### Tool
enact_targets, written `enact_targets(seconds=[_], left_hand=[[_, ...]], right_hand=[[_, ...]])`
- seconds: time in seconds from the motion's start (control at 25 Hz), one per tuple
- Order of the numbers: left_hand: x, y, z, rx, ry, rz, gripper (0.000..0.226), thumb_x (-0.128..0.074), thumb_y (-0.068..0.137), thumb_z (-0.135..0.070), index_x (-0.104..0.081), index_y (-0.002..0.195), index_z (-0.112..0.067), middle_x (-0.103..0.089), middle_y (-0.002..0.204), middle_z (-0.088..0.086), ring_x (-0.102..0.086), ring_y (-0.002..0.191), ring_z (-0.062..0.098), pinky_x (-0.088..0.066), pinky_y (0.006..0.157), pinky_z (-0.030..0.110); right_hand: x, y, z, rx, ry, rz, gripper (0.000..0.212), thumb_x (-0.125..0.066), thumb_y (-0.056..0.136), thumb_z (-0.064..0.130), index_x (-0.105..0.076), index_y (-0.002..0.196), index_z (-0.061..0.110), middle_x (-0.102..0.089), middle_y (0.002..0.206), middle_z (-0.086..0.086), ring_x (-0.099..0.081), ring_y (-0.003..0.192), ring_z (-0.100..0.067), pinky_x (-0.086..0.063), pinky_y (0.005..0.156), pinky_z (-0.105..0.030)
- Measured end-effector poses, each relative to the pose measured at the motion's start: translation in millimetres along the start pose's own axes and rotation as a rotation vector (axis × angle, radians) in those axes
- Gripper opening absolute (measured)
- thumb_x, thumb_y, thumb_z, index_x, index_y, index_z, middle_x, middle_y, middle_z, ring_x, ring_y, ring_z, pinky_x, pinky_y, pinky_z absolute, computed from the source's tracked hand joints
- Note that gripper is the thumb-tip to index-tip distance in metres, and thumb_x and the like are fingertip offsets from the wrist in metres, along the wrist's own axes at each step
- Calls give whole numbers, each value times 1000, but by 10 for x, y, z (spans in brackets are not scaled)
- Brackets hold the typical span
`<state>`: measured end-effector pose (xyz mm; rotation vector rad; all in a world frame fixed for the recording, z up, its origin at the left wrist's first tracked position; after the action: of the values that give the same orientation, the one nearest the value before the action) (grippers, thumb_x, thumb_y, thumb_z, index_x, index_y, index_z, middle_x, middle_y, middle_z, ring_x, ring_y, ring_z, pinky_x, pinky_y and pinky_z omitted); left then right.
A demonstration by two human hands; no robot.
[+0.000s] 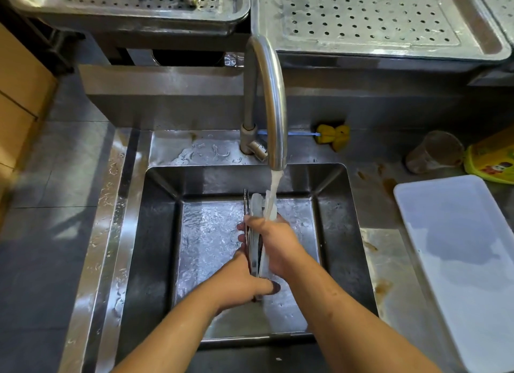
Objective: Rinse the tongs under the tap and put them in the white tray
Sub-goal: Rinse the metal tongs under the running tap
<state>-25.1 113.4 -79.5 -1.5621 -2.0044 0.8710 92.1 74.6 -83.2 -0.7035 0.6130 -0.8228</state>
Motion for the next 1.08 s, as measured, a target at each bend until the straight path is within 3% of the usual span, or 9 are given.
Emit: enact_targets(seconds=[0.12,0.24,0.4,0.52,0.64,0.72,0.8,0.88,1.08], left_hand=[[76,29,-56,33,-225,-34,70,-77,65,-47,-54,130,-35,-78,111,-5,-75,96,9,-59,84,32],[166,134,-177,-26,-483,-261,76,-77,67,-61,-55,136,-37,-82,108,-2,-78,93,15,-58,77,36],[124,342,-416,-22,-401,-416,65,-87,63,-49,-66,118,-21,-84,96,-3,-81,87,10,-59,74,30],[70,498,-455,53,-450,-493,40,-86,74,-41,-70,104,-20,-83,83,-2,-80,75,16,-59,68,31],[48,600,-421,92,-547,-489,26,-80,89,-38,-71,106,-20,-79,87,11,-76,78,28,-63,74,42],[1,631,-401,111,-626,-491,30,-78,90,-41,-73,109,-19,-80,97,17,-76,85,30,-65,81,49],[-44,637,-385,155,-645,-535,38,-82,85,-47,-72,110,-20,-81,99,13,-78,88,30,-64,67,41],[-66,635,-363,179,-617,-554,45,-88,79,-45,-72,109,-17,-81,100,10,-78,89,29,-60,63,34],[58,568,-494,155,-891,-439,15,-79,89,-21,-81,86,-6,-77,83,15,-76,69,27,-63,69,37]], right_hand=[[42,-50,98,46,-14,31,26,-74,91,12,-62,112,3,-73,82,-18,-71,67,-33,-61,64,-44],[77,-113,129,119,-279,31,21,-73,83,19,-67,103,18,-77,79,-9,-77,71,-31,-63,63,-46],[117,-254,55,240,-714,-56,22,-66,84,36,-50,98,40,-74,77,8,-71,65,3,-47,47,-13],[202,-346,-17,292,-797,-25,55,-68,77,43,-41,122,57,-73,98,19,-70,87,2,-53,66,-20],[316,-353,-35,268,-841,20,78,-65,79,53,-26,146,59,-74,107,20,-71,92,0,-60,81,-32],[338,-348,-33,251,-864,19,83,-61,83,61,-15,152,61,-73,108,20,-72,91,-3,-60,77,-34],[308,-348,-42,237,-929,-17,81,-54,84,65,-10,152,59,-73,104,14,-73,86,-9,-58,69,-33],[272,-325,-46,241,-994,-60,75,-49,84,60,-20,153,50,-75,107,3,-74,92,-19,-61,74,-40],[219,-316,-12,441,-1169,-60,67,-62,84,43,-35,145,36,-72,113,-1,-71,99,-29,-57,76,-40]])
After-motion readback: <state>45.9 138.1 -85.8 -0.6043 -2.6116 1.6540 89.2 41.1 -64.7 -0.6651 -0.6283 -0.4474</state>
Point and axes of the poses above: each hand's wrist, its own y-axis towards the middle knuckle, its own x-axis out of the back of the hand, z = x × y, the point moved 2 cm from there along y, towards the middle knuckle
